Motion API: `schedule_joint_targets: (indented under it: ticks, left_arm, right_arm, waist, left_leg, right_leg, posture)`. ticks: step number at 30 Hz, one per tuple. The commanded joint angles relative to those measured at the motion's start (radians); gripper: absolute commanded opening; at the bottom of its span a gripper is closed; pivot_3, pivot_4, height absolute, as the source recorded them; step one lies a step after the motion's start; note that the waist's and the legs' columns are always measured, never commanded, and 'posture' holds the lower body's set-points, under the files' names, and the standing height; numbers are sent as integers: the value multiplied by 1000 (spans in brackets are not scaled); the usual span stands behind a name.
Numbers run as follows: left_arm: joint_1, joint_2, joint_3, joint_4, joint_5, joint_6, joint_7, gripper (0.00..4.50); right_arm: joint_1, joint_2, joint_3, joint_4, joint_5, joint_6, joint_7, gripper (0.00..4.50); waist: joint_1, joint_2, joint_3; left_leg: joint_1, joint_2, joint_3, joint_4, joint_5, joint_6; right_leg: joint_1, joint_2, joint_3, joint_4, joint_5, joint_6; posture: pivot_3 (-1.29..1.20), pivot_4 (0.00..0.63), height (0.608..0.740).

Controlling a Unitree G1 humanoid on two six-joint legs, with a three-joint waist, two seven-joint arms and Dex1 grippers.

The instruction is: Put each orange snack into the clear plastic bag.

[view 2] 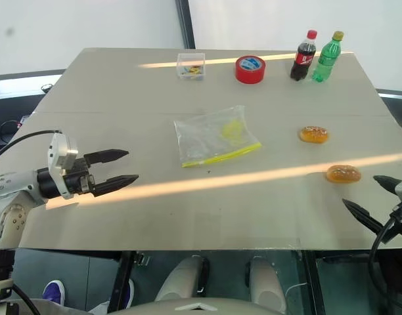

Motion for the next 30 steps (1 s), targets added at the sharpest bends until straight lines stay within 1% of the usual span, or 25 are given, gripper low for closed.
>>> schedule_joint_targets:
  ticks: [1,7,10,12,14,16,18,22,24,26,30]
  left_arm:
    - [-22,11,11,-24,-14,9,4,4402]
    - [-42,-21,-12,-53,-19,39,38,4402]
    - [-50,-55,-22,-52,17,3,93,4402]
    - [-54,-65,-26,-53,7,11,98,4402]
    - [-68,-69,-30,-63,-7,62,133,4402]
    - [-85,-53,-51,-78,14,130,185,4402]
    - [-123,-34,-66,-79,-18,275,229,4402]
    - [-244,-37,-78,24,-140,517,201,4402]
    - [-295,-41,-98,82,-153,613,213,4402]
    - [-325,-52,-127,111,-129,626,228,4402]
    - [-437,-134,-153,219,-130,715,294,4402]
  right_arm:
    - [-18,-19,-26,-21,10,11,-15,4500]
    - [-79,-22,25,-32,10,28,-44,4500]
    - [-101,-12,46,-42,16,26,-60,4500]
    - [-112,0,61,-53,22,26,-72,4500]
    - [-121,5,79,-66,20,21,-81,4500]
    - [-147,8,104,-75,26,23,-98,4500]
    - [-176,14,148,-88,22,13,-116,4500]
    - [-238,32,263,-136,28,14,-151,4500]
    - [-271,34,325,-158,23,20,-167,4500]
    - [-307,36,386,-174,15,24,-186,4500]
    - [-365,33,516,-203,-22,23,-212,4500]
  waist:
    - [0,0,0]
    - [0,0,0]
    - [0,0,0]
    - [0,0,0]
    - [0,0,0]
    - [0,0,0]
    - [-1,0,0]
    - [-2,0,0]
    - [-3,0,0]
    - [-6,0,0]
    - [-1,-1,1]
  left_leg:
    - [0,0,0,0,0,0]
    - [0,0,0,0,0,0]
    - [0,0,0,0,0,0]
    - [0,0,0,0,0,0]
    - [0,0,0,0,0,0]
    - [0,0,-1,0,0,0]
    - [0,0,0,0,0,0]
    - [0,0,-1,1,0,0]
    - [0,-1,-2,1,0,0]
    - [0,-1,-2,1,0,0]
    - [-1,-2,-3,1,0,0]
  right_leg:
    - [0,0,0,0,0,0]
    - [0,0,0,0,0,0]
    - [0,0,0,0,0,0]
    - [0,0,0,0,0,0]
    - [0,0,0,0,0,0]
    - [0,0,-1,0,0,0]
    - [0,1,0,1,0,0]
    - [0,2,-1,1,0,0]
    - [0,3,-2,2,0,0]
    - [0,3,-2,2,0,1]
    - [0,3,-2,2,0,1]
  posture:
    - [0,150,740]
    - [0,150,740]
    - [0,150,740]
    - [0,150,740]
    - [0,150,740]
    - [0,150,740]
    - [0,150,740]
    - [0,150,740]
    - [0,150,740]
    - [0,150,740]
    - [0,150,740]
